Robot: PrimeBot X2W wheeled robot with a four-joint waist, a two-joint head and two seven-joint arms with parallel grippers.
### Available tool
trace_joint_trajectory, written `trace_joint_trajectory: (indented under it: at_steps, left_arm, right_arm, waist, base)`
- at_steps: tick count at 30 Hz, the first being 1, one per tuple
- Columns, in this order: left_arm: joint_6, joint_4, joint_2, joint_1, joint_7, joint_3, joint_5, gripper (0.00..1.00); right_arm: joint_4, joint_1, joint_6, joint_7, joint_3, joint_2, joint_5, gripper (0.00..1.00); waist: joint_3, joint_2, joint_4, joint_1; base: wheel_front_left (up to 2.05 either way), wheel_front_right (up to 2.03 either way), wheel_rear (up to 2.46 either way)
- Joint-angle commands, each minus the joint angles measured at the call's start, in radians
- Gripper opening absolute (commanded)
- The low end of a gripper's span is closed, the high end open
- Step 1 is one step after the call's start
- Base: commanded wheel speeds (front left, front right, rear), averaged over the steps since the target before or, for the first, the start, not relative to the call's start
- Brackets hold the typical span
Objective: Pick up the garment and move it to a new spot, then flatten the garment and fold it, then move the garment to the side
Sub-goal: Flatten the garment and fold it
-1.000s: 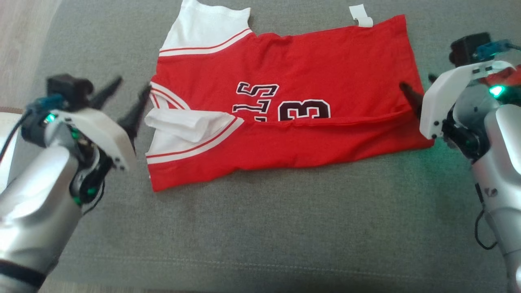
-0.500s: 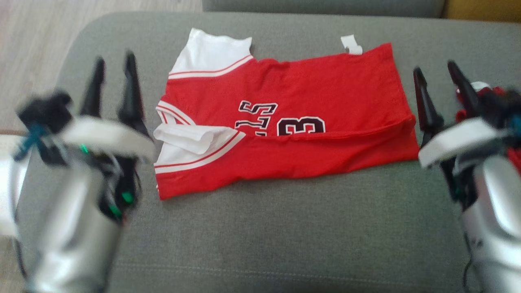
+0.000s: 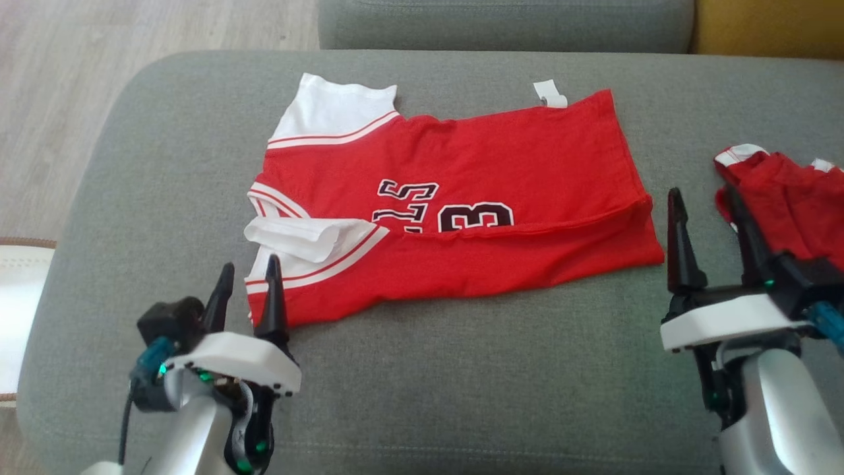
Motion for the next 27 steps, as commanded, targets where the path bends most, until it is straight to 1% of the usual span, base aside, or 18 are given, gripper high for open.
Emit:
trace_joint_trajectory:
  at_steps: [1,4,8,11,17,22,25,26,27]
  left_arm:
    - [0.002,-0.013,0.011,-0.048,-0.005,0.035,0.011,1.0]
    - [0.023,0.047,0.026,-0.073,0.002,0.028,0.036,1.0]
    - [0.056,0.13,0.038,-0.101,0.042,0.019,0.057,1.0]
    - [0.071,0.189,0.049,-0.122,0.07,0.006,0.075,1.0]
    - [0.068,0.288,0.06,-0.155,0.125,-0.022,0.089,1.0]
    - [0.051,0.343,0.06,-0.176,0.152,-0.04,0.088,1.0]
    - [0.03,0.371,0.059,-0.188,0.178,-0.058,0.089,1.0]
    - [0.023,0.376,0.059,-0.192,0.18,-0.061,0.087,0.46]
    - [0.019,0.378,0.058,-0.197,0.174,-0.062,0.086,0.0]
  right_arm:
    - [-0.048,-0.029,0.004,0.004,0.014,0.005,-0.009,1.0]
    - [-0.075,-0.031,0.004,0.022,0.009,0.01,-0.013,1.0]
    - [-0.101,-0.034,0.004,0.04,0.008,0.014,-0.02,1.0]
    - [-0.115,-0.035,0.004,0.053,0.011,0.015,-0.025,1.0]
    - [-0.136,-0.039,0.004,0.069,0.016,0.017,-0.032,1.0]
    - [-0.148,-0.04,0.004,0.082,0.015,0.018,-0.043,1.0]
    - [-0.148,-0.038,0.004,0.095,0.008,0.018,-0.047,1.0]
    - [-0.143,-0.035,0.004,0.106,0.003,0.019,-0.049,1.0]
    - [-0.135,-0.032,0.004,0.119,0.0,0.019,-0.053,1.0]
  waist:
    - [0.006,-0.0001,-0.004,0.0001]
    - [0.016,-0.0001,-0.011,0.0001]
    - [0.03,-0.0001,-0.02,0.0001]
    - [0.04,-0.0001,-0.026,0.0001]
    - [0.056,-0.0001,-0.041,0.0001]
    - [0.068,-0.0001,-0.053,0.0001]
    - [0.074,-0.0001,-0.057,0.0001]
    - [0.075,-0.0001,-0.057,0.0001]
    - [0.077,-0.0001,-0.057,0.0001]
  base:
    - [0.0,0.0,0.0]
    - [0.0,0.0,0.0]
    - [0.0,0.0,0.0]
    - [0.0,0.0,0.0]
    - [0.0,0.0,0.0]
    - [0.0,0.0,0.0]
    - [0.0,0.0,0.0]
    - [0.0,0.0,0.0]
    - [0.0,0.0,0.0]
